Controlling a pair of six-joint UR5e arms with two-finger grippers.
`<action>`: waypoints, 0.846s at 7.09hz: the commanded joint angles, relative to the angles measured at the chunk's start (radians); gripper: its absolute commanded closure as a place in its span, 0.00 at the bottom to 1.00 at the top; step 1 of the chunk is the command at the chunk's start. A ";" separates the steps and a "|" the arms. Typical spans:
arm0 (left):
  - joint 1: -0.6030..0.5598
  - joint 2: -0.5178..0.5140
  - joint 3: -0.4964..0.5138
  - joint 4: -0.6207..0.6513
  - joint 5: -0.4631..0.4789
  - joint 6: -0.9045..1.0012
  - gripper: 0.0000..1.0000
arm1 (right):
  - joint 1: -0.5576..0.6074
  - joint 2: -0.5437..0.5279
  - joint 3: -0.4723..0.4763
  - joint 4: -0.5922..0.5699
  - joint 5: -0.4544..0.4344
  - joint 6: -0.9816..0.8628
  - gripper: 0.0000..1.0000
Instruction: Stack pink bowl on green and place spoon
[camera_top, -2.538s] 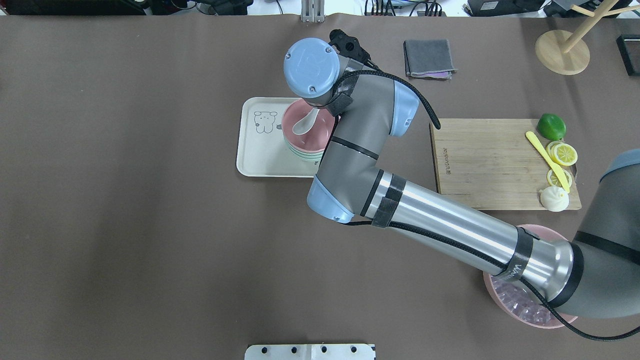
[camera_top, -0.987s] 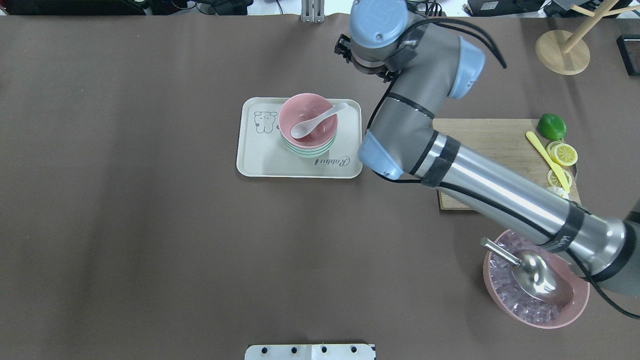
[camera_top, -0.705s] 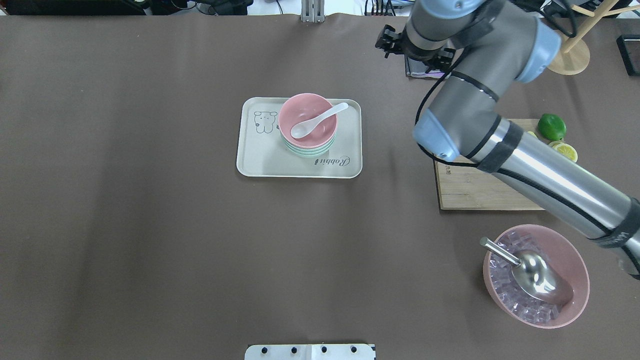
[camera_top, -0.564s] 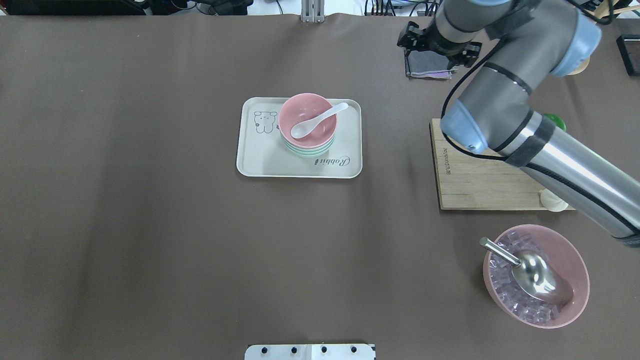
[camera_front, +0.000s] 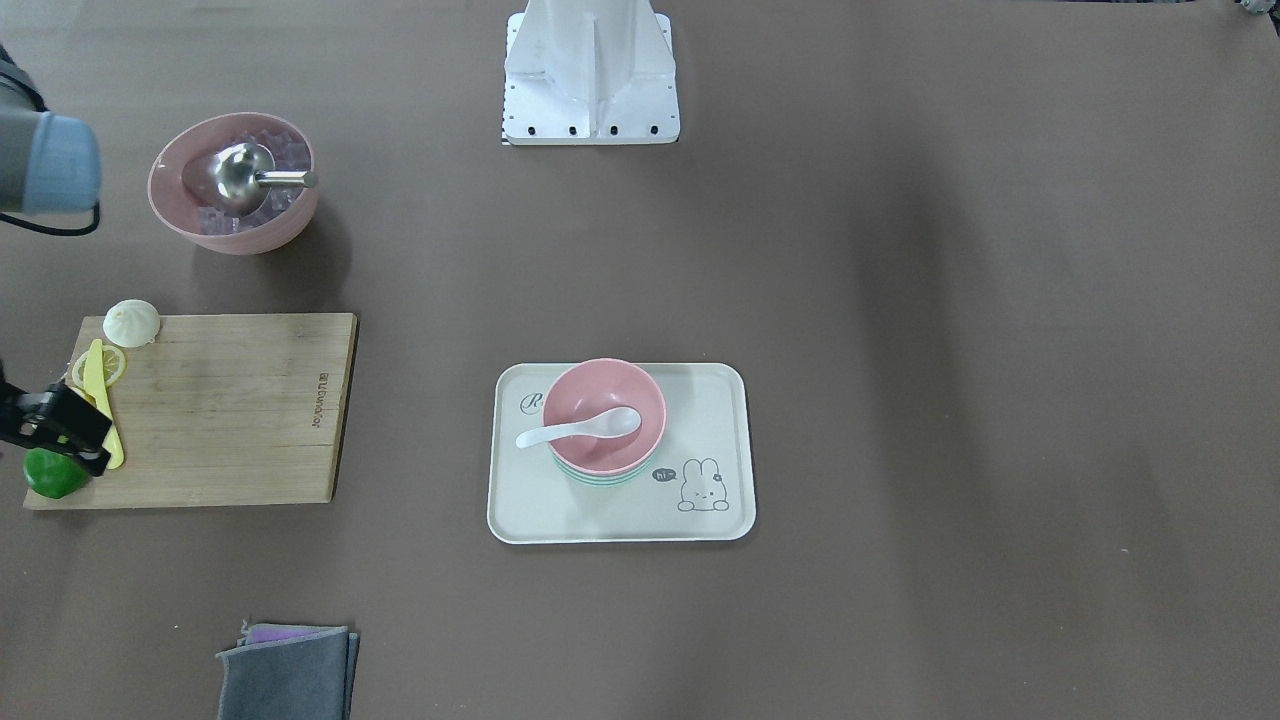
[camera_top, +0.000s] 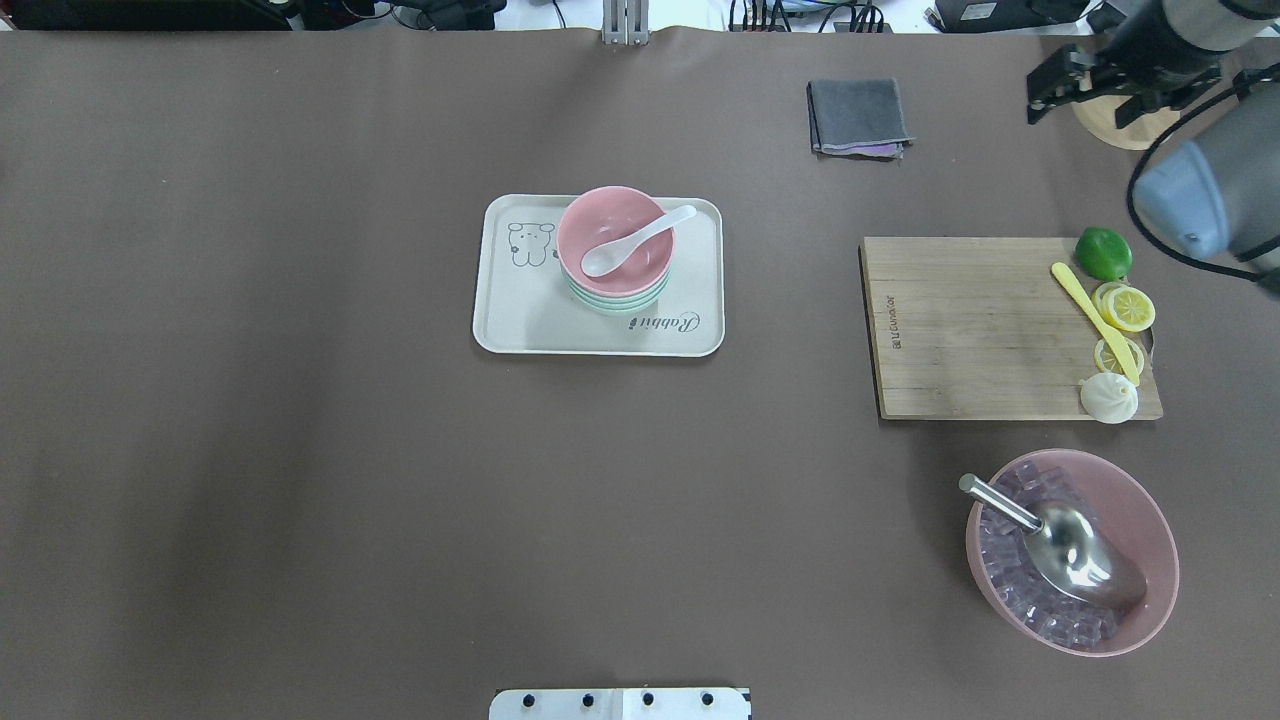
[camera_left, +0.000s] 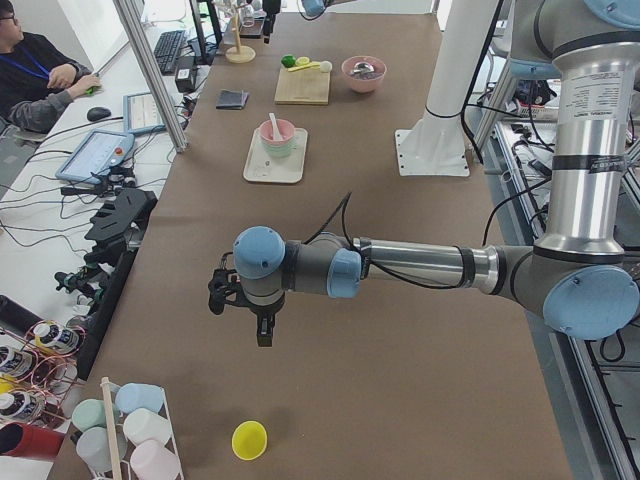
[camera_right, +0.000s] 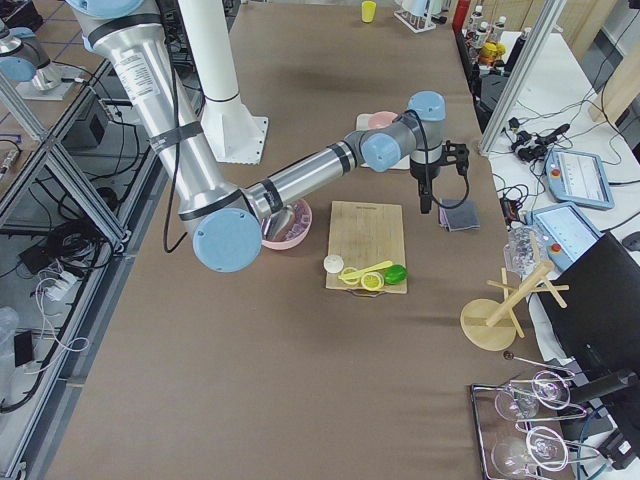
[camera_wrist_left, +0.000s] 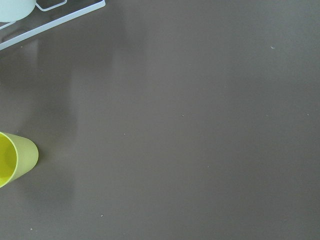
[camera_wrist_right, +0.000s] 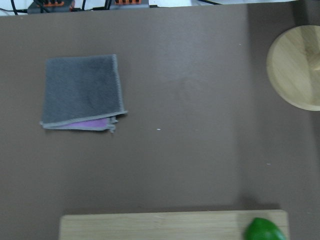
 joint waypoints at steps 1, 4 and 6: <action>0.009 0.001 -0.005 0.000 -0.002 -0.003 0.01 | 0.186 -0.207 -0.005 0.003 0.177 -0.276 0.00; 0.016 0.001 -0.003 0.000 -0.004 -0.003 0.01 | 0.251 -0.515 0.081 0.093 0.121 -0.309 0.00; 0.024 0.002 -0.003 0.000 -0.004 -0.002 0.01 | 0.253 -0.649 0.064 0.332 0.006 -0.356 0.00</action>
